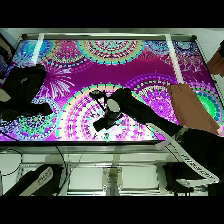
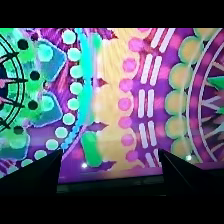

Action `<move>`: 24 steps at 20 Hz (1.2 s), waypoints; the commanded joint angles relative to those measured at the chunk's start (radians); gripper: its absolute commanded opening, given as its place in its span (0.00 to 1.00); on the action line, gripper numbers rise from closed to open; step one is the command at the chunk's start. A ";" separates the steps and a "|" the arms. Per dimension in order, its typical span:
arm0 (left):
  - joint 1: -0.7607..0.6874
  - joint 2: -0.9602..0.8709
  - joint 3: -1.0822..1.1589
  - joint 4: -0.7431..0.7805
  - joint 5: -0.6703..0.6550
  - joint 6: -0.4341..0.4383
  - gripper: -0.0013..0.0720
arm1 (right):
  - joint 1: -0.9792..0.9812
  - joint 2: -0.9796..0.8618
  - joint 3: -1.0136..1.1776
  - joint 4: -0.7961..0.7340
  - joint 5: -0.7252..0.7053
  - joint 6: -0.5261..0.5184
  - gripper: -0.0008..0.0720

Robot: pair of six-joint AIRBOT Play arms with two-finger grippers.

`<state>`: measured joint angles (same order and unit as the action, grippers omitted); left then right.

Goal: Fold the clothes and pants, and hang the long-sleeved shirts on hangers.

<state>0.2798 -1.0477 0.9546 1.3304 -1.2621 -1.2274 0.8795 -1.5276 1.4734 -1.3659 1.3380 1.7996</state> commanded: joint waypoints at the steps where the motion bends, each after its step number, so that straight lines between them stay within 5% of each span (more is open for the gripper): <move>1: 0.000 -0.003 0.000 -0.019 0.000 0.000 0.95 | 0.000 -0.001 0.000 -0.003 -0.040 -0.034 0.05; 6: 0.000 -0.012 -0.001 -0.061 -0.007 -0.035 0.95 | 0.000 -0.001 0.001 -0.004 -0.045 -0.070 0.05; 8: 0.000 -0.014 0.000 -0.038 0.006 0.021 0.95 | -0.001 -0.001 0.001 -0.004 -0.049 -0.095 0.05; 10: 0.007 -0.031 0.000 0.070 0.081 0.018 0.95 | -0.001 -0.001 0.000 -0.004 -0.050 -0.127 0.05; 14: 0.142 -0.131 0.021 0.477 0.254 -0.142 0.94 | -0.001 -0.001 0.000 -0.004 -0.050 -0.172 0.05; 17: 0.420 -0.233 0.132 0.323 0.275 -0.143 0.94 | -0.001 -0.001 0.000 -0.003 -0.048 -0.172 0.05; 21: 0.753 -0.349 0.330 -0.104 0.270 0.079 0.94 | -0.001 -0.001 0.000 0.007 -0.046 -0.158 0.05; 24: 0.874 -0.452 0.438 -0.145 0.265 0.135 0.94 | -0.001 -0.001 0.001 0.008 -0.047 -0.095 0.05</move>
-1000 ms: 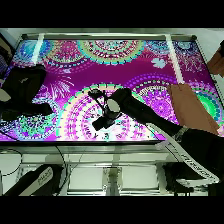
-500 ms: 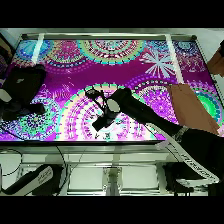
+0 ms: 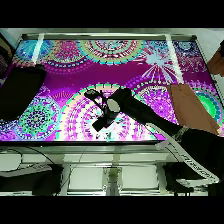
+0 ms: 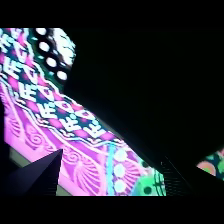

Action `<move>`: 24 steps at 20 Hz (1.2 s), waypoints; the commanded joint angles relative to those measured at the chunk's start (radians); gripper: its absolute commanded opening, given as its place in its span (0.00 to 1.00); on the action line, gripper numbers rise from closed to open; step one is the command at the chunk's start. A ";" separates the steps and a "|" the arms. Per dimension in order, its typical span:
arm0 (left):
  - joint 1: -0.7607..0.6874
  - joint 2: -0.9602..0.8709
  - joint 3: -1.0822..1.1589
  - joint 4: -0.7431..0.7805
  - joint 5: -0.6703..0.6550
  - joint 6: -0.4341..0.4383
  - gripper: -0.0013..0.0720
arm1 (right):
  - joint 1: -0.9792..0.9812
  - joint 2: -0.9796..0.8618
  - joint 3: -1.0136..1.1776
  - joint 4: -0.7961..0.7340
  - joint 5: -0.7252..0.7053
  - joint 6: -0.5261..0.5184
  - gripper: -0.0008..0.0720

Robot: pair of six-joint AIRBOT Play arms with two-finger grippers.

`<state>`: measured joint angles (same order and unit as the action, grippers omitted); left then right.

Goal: Fold the clothes and pants, and hang the long-sleeved shirts on hangers.

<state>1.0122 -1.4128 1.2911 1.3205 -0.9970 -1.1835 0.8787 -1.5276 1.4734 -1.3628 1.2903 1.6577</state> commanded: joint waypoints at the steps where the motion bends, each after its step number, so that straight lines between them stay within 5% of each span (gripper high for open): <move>1: 0.165 -0.132 0.125 -0.171 -0.013 0.093 0.94 | 0.000 -0.001 0.001 0.005 0.000 0.067 0.05; 14: 0.070 -0.409 0.212 -0.301 -0.005 0.280 0.92 | 0.000 -0.001 0.001 0.026 0.000 0.206 0.05; 16: 0.051 -0.410 0.212 -0.301 0.007 0.305 0.77 | 0.000 -0.001 0.001 0.025 0.000 0.214 0.05; 20: 0.047 -0.409 0.212 -0.300 -0.048 0.309 0.22 | 0.000 -0.001 0.001 0.023 -0.010 0.213 0.05; 24: 0.053 -0.390 0.212 -0.297 -0.137 0.309 0.07 | 0.000 -0.001 0.001 0.005 -0.019 0.212 0.05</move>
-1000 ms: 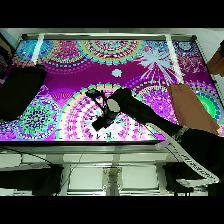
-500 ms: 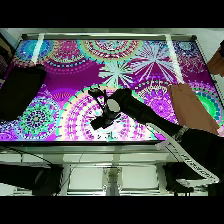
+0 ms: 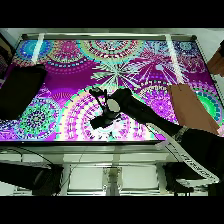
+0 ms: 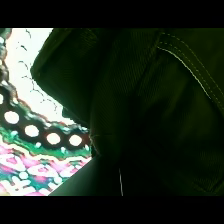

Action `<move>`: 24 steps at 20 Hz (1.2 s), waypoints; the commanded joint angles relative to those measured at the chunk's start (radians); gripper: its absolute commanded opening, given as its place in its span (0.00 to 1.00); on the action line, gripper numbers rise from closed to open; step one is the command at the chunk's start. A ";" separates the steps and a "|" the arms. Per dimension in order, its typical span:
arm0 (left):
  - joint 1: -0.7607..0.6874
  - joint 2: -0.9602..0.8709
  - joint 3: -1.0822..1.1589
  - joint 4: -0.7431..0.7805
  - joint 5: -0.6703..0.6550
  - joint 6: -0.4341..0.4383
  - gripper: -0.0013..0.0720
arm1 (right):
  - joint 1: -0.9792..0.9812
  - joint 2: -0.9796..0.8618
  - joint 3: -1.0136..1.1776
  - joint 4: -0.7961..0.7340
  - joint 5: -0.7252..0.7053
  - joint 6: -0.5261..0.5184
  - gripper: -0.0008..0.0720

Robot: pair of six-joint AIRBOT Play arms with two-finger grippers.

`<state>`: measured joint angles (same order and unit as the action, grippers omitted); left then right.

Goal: Fold the clothes and pants, and hang the long-sleeved shirts on hangers.

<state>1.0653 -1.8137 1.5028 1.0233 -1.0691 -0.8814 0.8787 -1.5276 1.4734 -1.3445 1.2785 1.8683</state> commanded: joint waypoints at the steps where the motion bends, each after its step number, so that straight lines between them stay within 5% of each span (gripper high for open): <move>1: 0.000 0.026 0.001 -0.004 -0.074 0.006 0.07 | 0.000 -0.001 0.001 -0.022 -0.007 0.002 0.05; 8: -0.148 0.343 0.009 -0.248 -0.113 0.010 0.07 | -0.115 0.002 0.018 -0.095 0.048 -0.215 0.05; 12: -0.424 0.502 0.104 -0.246 -0.293 0.011 0.07 | -0.264 0.101 0.023 -0.130 -0.032 -0.397 0.07; 16: -0.758 0.580 0.136 -0.245 -0.504 0.011 0.07 | -0.436 0.229 0.022 -0.130 -0.069 -0.459 0.17; 24: -1.290 0.516 0.132 0.087 -0.779 -0.006 0.07 | -0.555 0.275 -0.056 -0.058 0.080 -0.681 0.23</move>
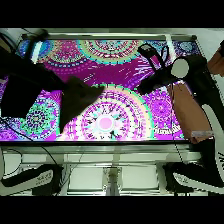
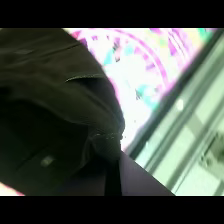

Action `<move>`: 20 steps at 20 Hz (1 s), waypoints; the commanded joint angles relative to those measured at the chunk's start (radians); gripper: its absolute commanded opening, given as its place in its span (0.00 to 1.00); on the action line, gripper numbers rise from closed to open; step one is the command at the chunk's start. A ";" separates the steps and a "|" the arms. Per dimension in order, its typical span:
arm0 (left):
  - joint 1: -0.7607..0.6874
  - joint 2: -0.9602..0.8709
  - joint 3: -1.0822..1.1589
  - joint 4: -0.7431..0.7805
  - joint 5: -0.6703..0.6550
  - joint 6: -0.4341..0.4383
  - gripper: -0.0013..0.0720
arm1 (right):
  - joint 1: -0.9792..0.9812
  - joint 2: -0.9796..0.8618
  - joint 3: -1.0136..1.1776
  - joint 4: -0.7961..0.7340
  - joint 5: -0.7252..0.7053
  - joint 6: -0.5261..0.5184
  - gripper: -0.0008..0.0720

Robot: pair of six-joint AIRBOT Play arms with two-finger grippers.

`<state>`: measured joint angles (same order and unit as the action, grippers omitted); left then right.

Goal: Fold the clothes and pants, and hang the long-sleeved shirts on hangers.

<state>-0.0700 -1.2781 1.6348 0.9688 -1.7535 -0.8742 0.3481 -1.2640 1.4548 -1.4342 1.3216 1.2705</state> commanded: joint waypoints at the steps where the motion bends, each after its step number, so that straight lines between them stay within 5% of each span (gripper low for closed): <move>1: -0.193 -0.030 -0.005 0.182 -0.095 -0.023 0.07 | -0.024 0.011 -0.069 0.060 0.051 -0.113 0.29; 5: -0.263 -0.040 -0.048 0.236 -0.097 -0.056 0.07 | -0.023 0.011 -0.204 0.209 0.091 -0.279 0.32; 6: -0.271 -0.037 -0.057 0.235 -0.099 -0.074 0.07 | -0.024 0.011 -0.233 0.228 0.100 -0.320 0.39; 8: -0.293 -0.021 -0.082 0.236 -0.099 -0.091 0.07 | -0.024 0.011 -0.272 0.230 0.103 -0.343 0.81; 10: -0.310 -0.005 -0.112 0.243 -0.099 -0.091 0.07 | -0.024 0.011 -0.294 0.275 0.103 -0.390 0.83; 13: -0.317 0.007 -0.145 0.350 -0.100 -0.123 0.07 | -0.021 0.011 -0.336 0.464 0.080 -0.601 0.83; 20: -0.335 0.291 -0.291 0.461 -0.099 -0.170 0.07 | 0.121 0.007 -0.340 0.459 -0.215 -0.938 0.83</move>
<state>-0.3950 -1.1000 1.3998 1.3705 -1.8477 -1.0286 0.4103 -1.2541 1.1194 -0.9966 1.2633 0.5228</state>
